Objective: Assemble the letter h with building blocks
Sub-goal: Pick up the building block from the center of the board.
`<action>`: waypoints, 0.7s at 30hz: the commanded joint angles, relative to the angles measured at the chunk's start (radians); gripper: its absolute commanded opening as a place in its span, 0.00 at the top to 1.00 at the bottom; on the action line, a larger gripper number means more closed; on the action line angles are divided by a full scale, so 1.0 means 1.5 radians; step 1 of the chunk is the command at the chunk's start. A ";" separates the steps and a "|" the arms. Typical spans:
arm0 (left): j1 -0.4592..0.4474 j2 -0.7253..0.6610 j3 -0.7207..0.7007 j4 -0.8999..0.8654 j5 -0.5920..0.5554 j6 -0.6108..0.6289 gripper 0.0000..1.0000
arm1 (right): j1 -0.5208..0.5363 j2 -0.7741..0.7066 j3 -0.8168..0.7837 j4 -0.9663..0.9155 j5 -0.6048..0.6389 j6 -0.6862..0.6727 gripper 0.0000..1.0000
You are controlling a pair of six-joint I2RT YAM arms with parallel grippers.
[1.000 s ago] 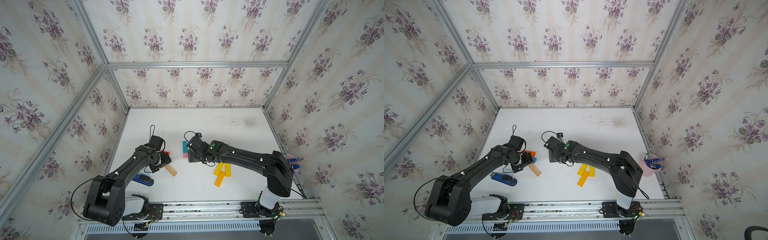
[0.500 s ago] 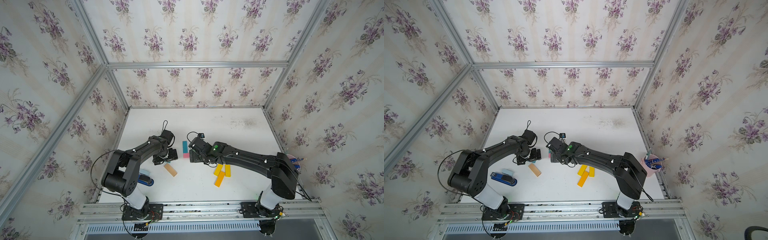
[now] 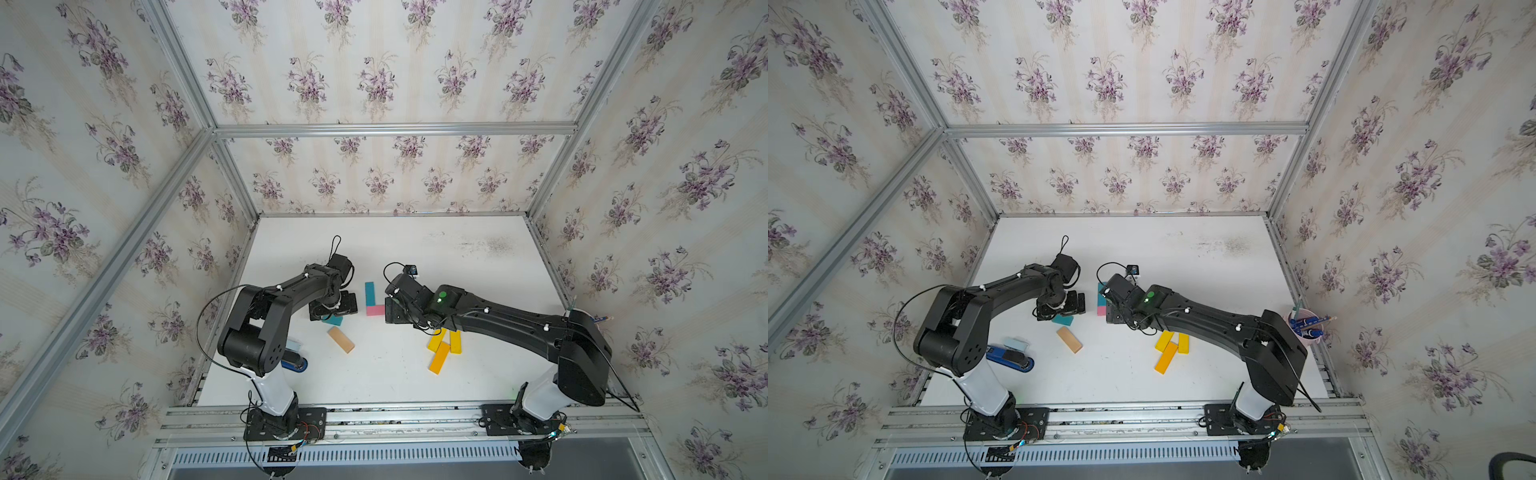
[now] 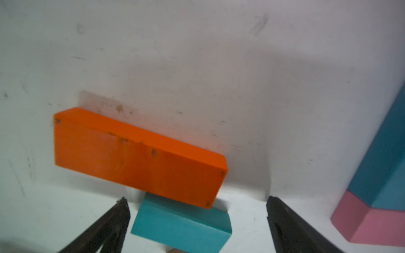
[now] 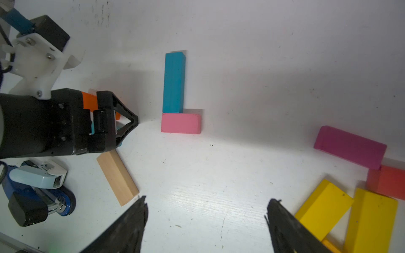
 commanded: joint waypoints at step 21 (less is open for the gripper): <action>-0.027 -0.013 -0.037 -0.032 -0.010 -0.029 0.60 | -0.004 -0.053 -0.029 0.005 0.033 0.013 0.13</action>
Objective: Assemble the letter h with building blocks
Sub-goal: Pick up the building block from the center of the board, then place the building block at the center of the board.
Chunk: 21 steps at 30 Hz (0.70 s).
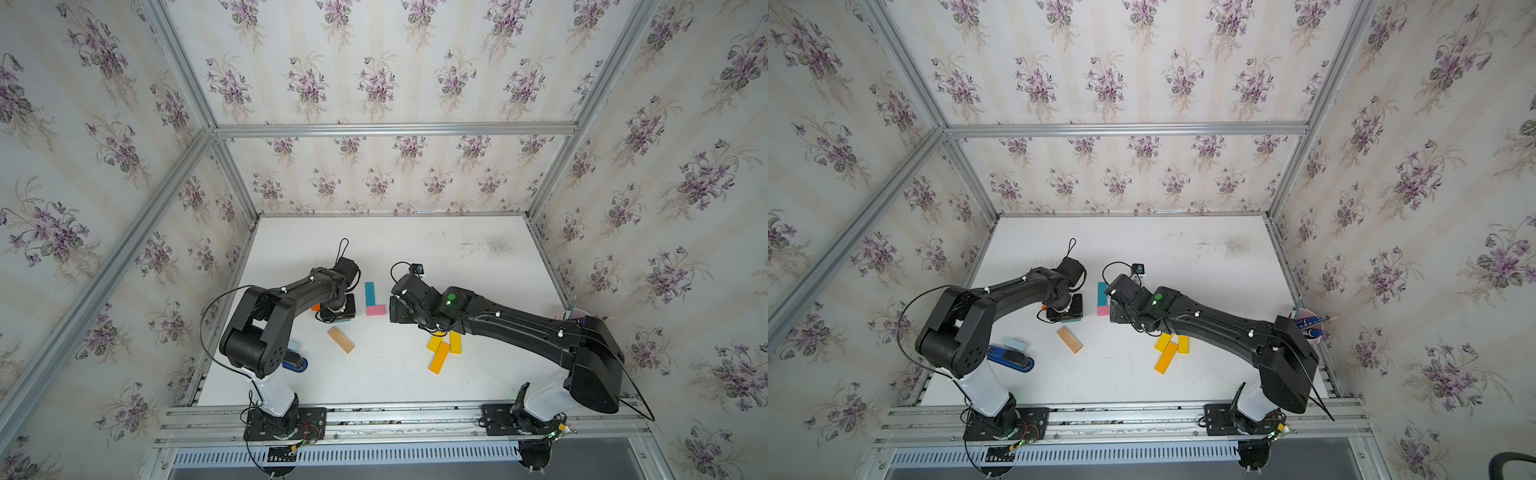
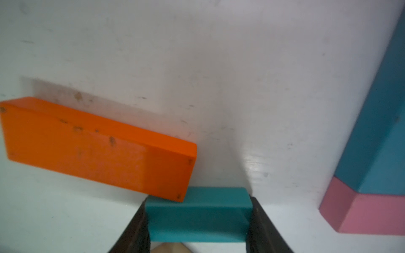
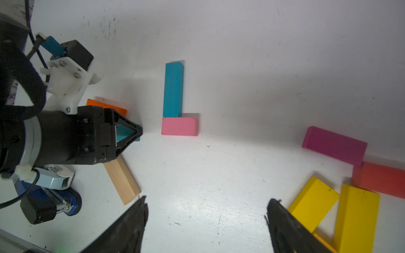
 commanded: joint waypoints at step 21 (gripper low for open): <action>-0.260 0.133 0.346 -0.133 0.059 -0.107 0.60 | -0.222 -0.281 -0.180 -0.046 -0.008 -0.010 0.14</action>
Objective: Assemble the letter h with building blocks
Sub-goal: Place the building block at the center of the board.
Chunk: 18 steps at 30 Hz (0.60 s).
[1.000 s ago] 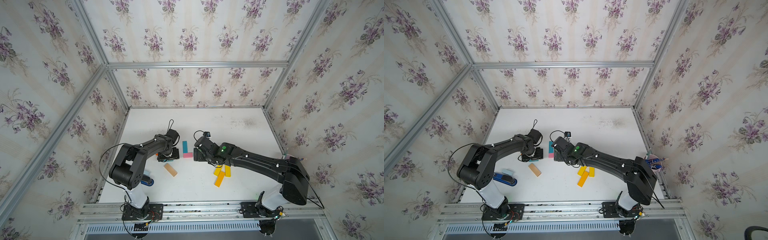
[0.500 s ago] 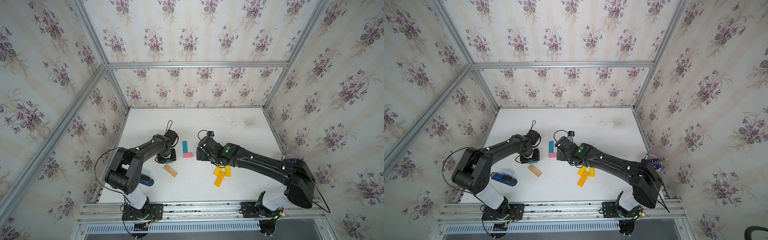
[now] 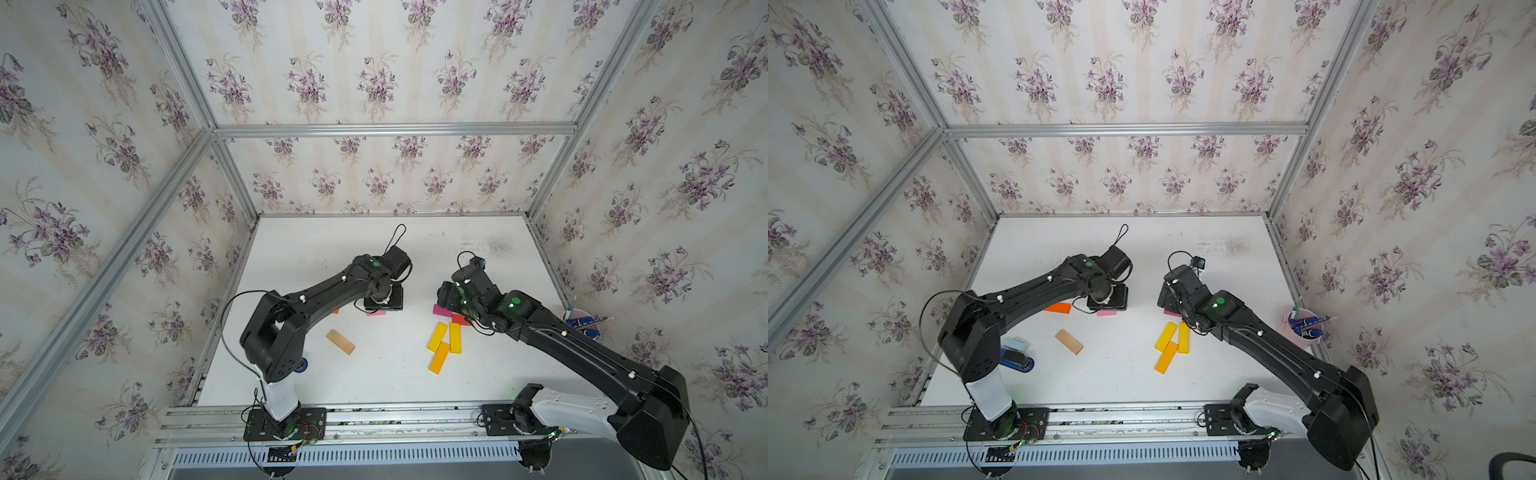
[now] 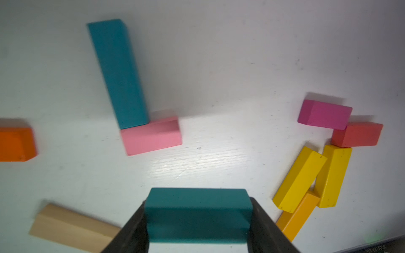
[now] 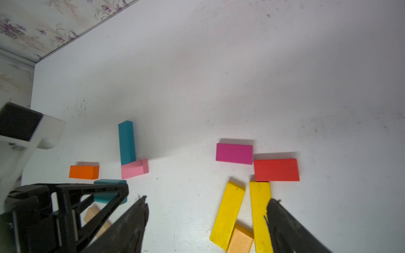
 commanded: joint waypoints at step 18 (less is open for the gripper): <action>-0.021 0.181 0.099 0.013 0.031 -0.053 0.15 | -0.051 -0.071 -0.030 -0.050 -0.031 -0.034 0.14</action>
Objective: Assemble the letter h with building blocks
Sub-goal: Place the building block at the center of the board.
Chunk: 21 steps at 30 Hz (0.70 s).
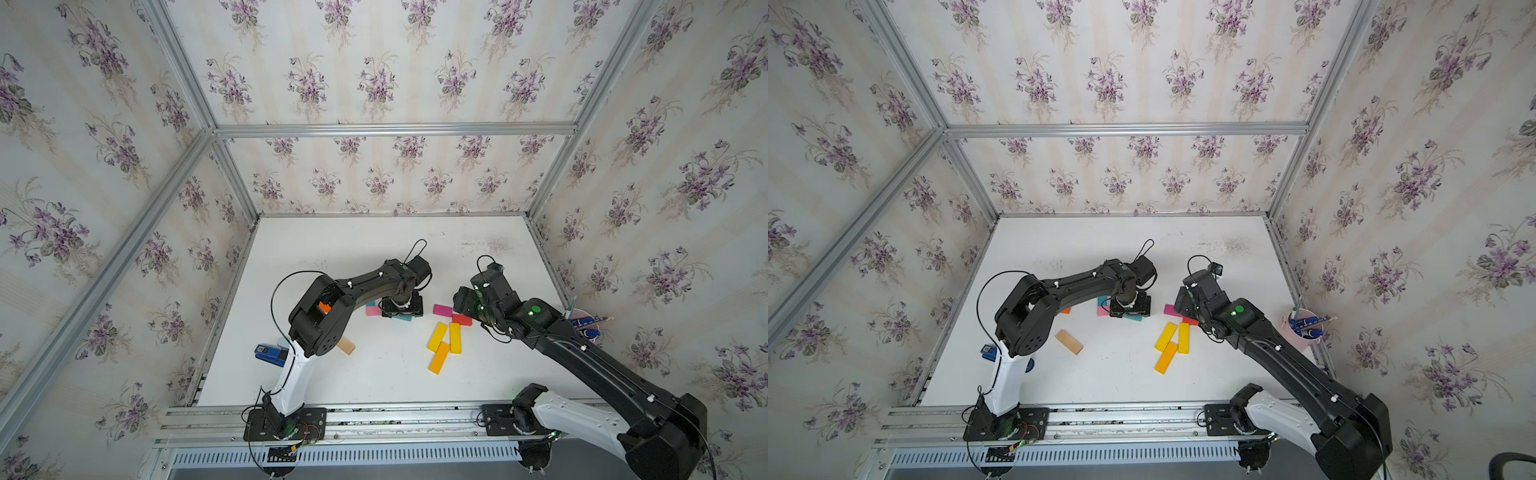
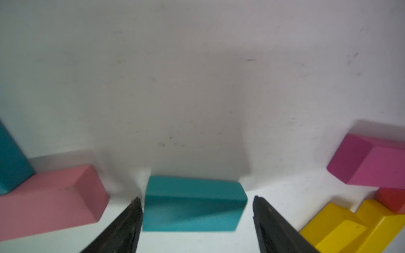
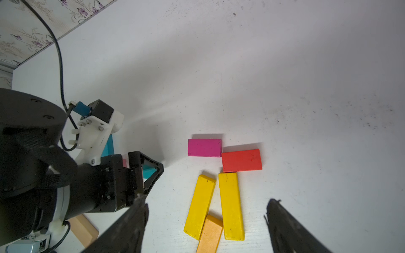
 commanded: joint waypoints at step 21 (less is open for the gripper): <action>0.206 -0.720 -0.347 -0.014 -0.122 0.090 0.00 | 0.092 0.326 0.072 0.208 -0.144 -0.014 0.12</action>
